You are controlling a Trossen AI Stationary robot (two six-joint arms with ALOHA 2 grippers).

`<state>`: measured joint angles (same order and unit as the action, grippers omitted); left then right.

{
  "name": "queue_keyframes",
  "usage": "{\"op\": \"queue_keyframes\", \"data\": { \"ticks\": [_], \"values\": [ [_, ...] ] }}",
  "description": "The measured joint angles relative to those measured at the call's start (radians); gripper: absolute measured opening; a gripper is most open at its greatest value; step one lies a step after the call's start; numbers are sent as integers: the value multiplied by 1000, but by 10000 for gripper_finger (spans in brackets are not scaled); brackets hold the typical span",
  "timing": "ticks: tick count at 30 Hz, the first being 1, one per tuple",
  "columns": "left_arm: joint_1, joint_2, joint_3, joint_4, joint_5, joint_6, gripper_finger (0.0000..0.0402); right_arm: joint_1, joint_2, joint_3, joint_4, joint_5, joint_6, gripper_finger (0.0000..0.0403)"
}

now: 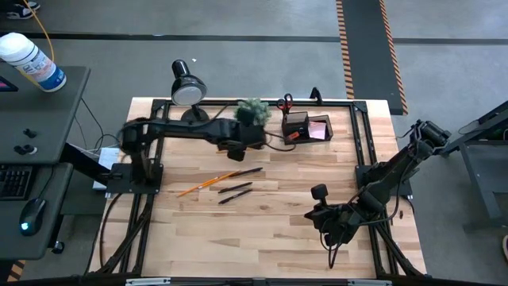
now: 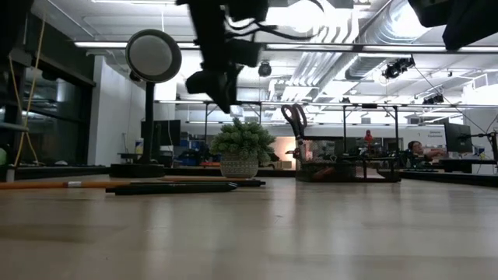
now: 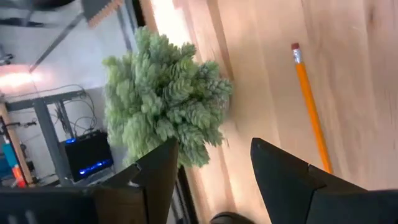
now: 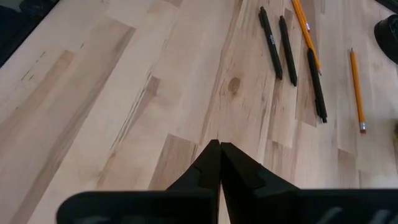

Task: Pick and place office supplies into organizer
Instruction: Put the top orange pencil into the black desk organizer

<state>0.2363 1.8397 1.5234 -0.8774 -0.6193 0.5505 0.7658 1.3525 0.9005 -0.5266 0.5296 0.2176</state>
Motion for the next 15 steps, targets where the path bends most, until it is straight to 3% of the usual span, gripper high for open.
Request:
{"op": "queue_keyframes", "data": {
  "ticks": [10, 15],
  "values": [
    [-1, -334, -591, 537, 131, -107, 193, -9, 0, 0, 16, 23, -17, 5],
    [-1, -429, -776, 703, 167, -188, 193, -27, 0, 0, 23, 20, -20, 6]
  ]
}}
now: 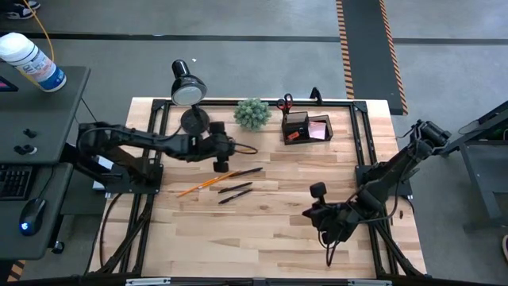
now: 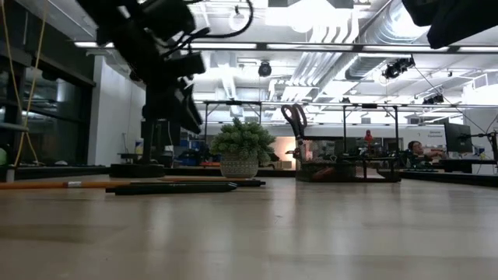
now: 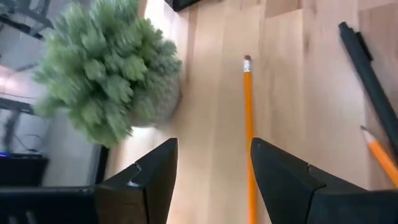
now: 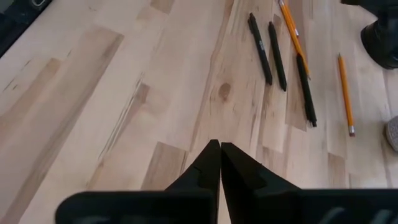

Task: Pick and place office supplies into organizer
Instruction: Put the top orange pencil into the black desk organizer

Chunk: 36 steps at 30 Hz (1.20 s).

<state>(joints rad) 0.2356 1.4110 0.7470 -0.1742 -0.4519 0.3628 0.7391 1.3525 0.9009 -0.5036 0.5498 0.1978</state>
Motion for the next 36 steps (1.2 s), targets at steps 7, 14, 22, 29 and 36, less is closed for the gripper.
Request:
{"op": "queue_keyframes", "data": {
  "ticks": [7, 14, 22, 29, 36],
  "values": [
    [0, -23, -105, 6, -1, -142, 193, -15, 0, 1, 6, -7, -15, 2],
    [0, -23, -253, 163, 7, -211, 193, -15, 0, 1, 7, -7, -15, 1],
    [1, -36, -319, 261, 10, -192, 193, -15, 0, 1, 7, -7, -19, 3],
    [100, -40, -319, 253, 153, -177, 193, -15, 0, 1, 12, -7, -18, 5],
    [218, -40, -319, 273, 301, -99, 193, -10, 0, 1, 12, -8, -16, 4]
  ]
}}
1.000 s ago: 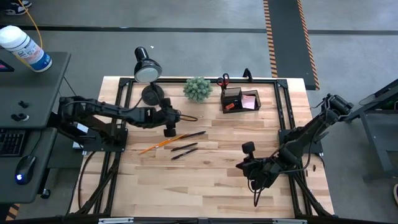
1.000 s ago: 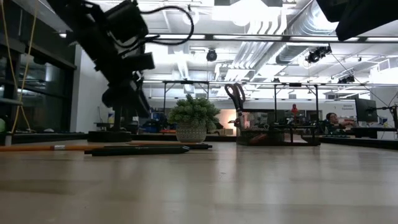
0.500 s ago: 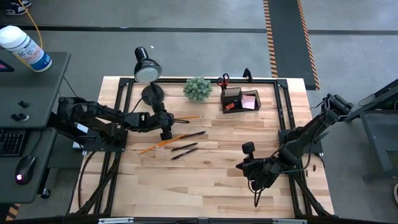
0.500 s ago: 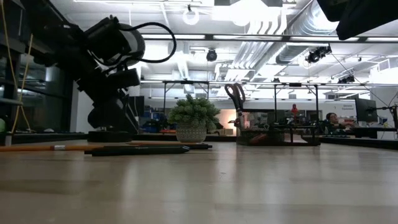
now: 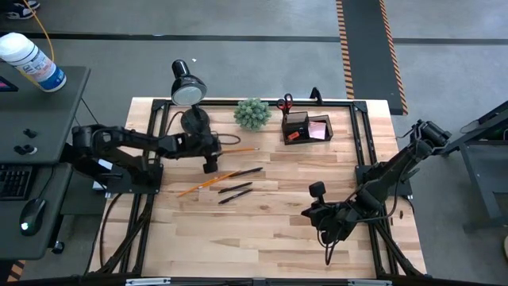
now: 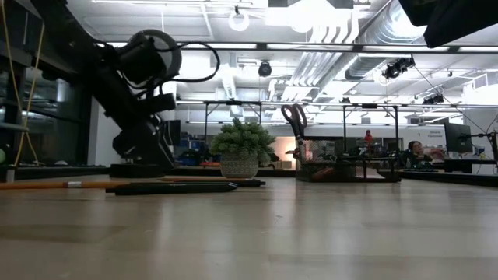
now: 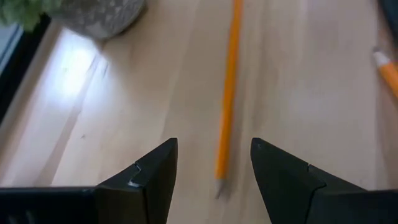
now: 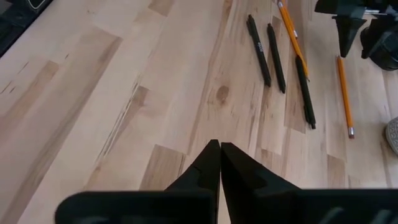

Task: Pick and place office supplies into organizer
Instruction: Put the top orange pencil into the black desk organizer

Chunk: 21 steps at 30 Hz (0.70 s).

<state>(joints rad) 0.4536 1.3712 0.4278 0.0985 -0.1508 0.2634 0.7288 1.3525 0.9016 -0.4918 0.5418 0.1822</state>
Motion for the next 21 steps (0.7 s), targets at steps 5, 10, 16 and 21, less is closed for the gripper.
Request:
{"op": "queue_keyframes", "data": {
  "ticks": [5, 10, 16, 21],
  "values": [
    [77, 0, 0, -56, 66, 24, 193, 0, 0, 0, 0, -6, 1, 2],
    [120, 0, -57, 6, 147, 38, 192, 0, 0, 0, 0, -8, 16, 4],
    [125, 0, -133, 141, 170, 28, 153, 0, 0, 0, 0, -7, 15, 3],
    [125, 0, -165, 222, 185, 28, 103, 0, 0, 0, 0, -7, 12, 2]
  ]
}}
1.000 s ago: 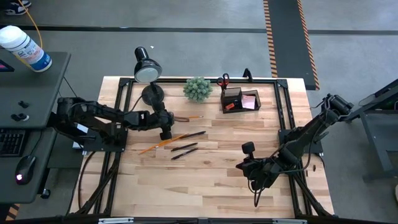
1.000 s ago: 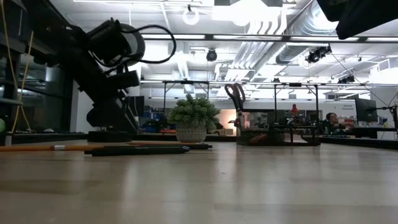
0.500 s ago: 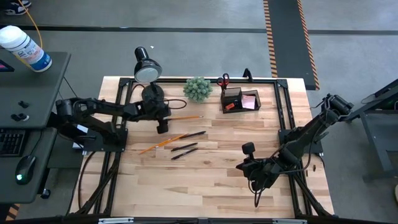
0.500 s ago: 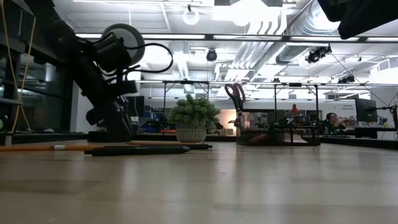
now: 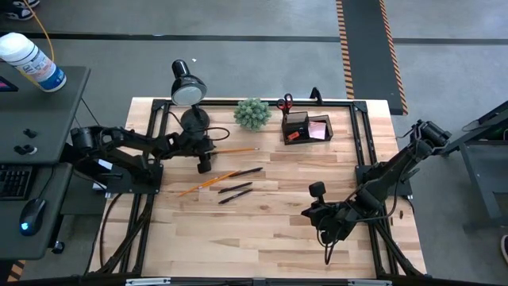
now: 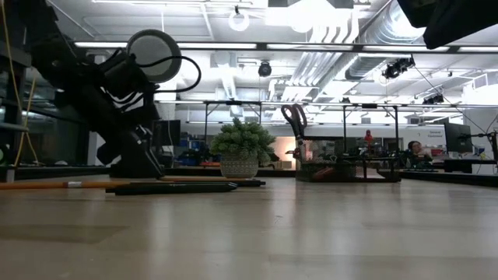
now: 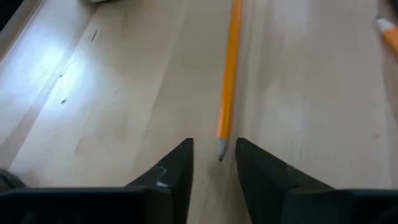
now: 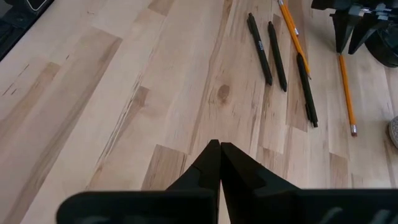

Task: Pick and place office supplies into organizer
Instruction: Put the top orange pencil into the black desk organizer

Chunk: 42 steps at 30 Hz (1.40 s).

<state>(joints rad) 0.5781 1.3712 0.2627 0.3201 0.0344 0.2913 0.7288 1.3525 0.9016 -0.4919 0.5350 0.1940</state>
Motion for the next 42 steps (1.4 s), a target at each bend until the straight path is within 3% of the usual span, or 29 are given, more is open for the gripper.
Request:
{"op": "queue_keyframes", "data": {
  "ticks": [10, 26, 42],
  "values": [
    [0, 0, -8, 22, 9, 0, 50, 0, 0, 0, 2, 0, 0, 6],
    [0, 0, -8, 22, 7, 1, 89, 0, 0, -1, 4, 0, -4, 1],
    [0, 1, -8, 23, 23, -10, 86, 0, 0, -1, 24, -7, -19, 3]
  ]
}}
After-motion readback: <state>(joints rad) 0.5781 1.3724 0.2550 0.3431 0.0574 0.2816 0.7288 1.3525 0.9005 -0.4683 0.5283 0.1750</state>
